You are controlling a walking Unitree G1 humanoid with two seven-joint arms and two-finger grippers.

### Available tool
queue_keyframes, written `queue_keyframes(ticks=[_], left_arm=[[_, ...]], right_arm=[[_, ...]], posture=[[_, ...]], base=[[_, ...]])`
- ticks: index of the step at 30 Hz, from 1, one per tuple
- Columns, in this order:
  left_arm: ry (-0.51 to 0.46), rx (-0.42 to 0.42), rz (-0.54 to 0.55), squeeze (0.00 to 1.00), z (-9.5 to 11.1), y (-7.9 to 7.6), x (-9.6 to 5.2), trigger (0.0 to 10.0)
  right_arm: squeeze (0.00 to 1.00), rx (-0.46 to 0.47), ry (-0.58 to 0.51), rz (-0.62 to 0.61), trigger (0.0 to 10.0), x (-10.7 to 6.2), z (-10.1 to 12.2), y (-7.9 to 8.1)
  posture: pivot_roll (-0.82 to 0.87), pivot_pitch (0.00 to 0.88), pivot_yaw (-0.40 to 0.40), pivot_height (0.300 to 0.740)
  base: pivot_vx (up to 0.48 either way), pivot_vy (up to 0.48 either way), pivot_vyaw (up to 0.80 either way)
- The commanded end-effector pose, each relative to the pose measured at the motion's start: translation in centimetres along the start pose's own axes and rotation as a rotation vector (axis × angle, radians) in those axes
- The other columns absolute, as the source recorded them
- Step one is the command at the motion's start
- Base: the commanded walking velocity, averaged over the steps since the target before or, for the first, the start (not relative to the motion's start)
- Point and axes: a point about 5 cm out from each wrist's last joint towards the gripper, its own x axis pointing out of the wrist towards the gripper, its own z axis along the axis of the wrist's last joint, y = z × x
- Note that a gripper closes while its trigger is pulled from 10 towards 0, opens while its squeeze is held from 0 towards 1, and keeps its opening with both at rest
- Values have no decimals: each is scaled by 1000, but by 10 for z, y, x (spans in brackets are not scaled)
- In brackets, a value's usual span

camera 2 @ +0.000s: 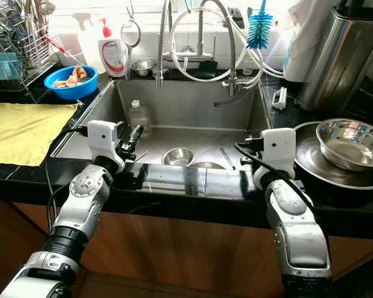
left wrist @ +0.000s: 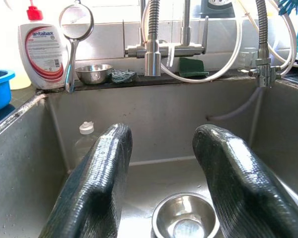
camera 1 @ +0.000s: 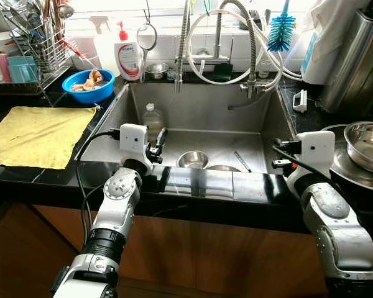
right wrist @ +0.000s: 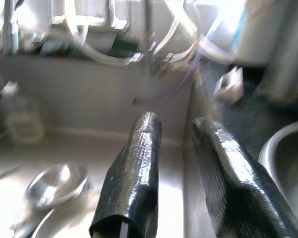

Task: Kitchen organization

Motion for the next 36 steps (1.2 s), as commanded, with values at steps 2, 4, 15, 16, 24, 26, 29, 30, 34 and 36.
queue_keyframes(ticks=[2, 4, 15, 16, 24, 26, 29, 30, 34, 36], left_arm=[[-8, 17, -4, 0, 4, 1, 2, 10000], [-7, 17, -4, 0, 3, 1, 2, 10000], [0, 10, -5, 0, 1, -1, 1, 10000], [0, 10, -5, 0, 1, -1, 1, 10000], [1, 10, -4, 0, 1, 0, 2, 10000], [1, 10, -4, 0, 2, 0, 2, 10000], [1, 12, -3, 0, 2, 0, 2, 10000], [1, 12, -3, 0, 2, 0, 2, 10000], [0, 14, -3, 0, 2, 1, 3, 10000], [-1, 15, -3, 0, 3, 1, 3, 10000]], right_arm=[[0, -8, -120, -138, 10000, -4, 26, -19], [0, 2, -135, -210, 10000, -8, 30, -30], [0, -79, -35, -411, 10000, -33, 18, -71], [0, -84, -26, -417, 10000, -34, 17, -73], [0, 76, -99, -669, 10000, -54, 24, -106], [0, 127, -102, -686, 10000, -55, 22, -109], [1000, 247, -92, -688, 10000, -55, 16, -109], [1000, 247, -92, -688, 10000, -55, 16, -109], [341, 415, -63, -708, 10000, -52, 4, -108], [0, 451, -57, -712, 10000, -52, 2, -108]], posture=[[-57, 0, 56, 740], [-59, 0, 55, 740], [-76, 0, 57, 740], [-76, 0, 57, 740], [-77, 0, 57, 740], [-77, 0, 58, 740], [-74, 0, 58, 740], [-74, 0, 58, 740], [-71, 0, 61, 740], [-71, 0, 61, 740]], base=[[0, 0, 0], [0, 0, 0], [0, 0, 0], [0, 0, 0], [0, 0, 0], [0, 0, 0], [0, 0, 0], [0, 0, 0], [0, 0, 0], [0, 0, 0]])
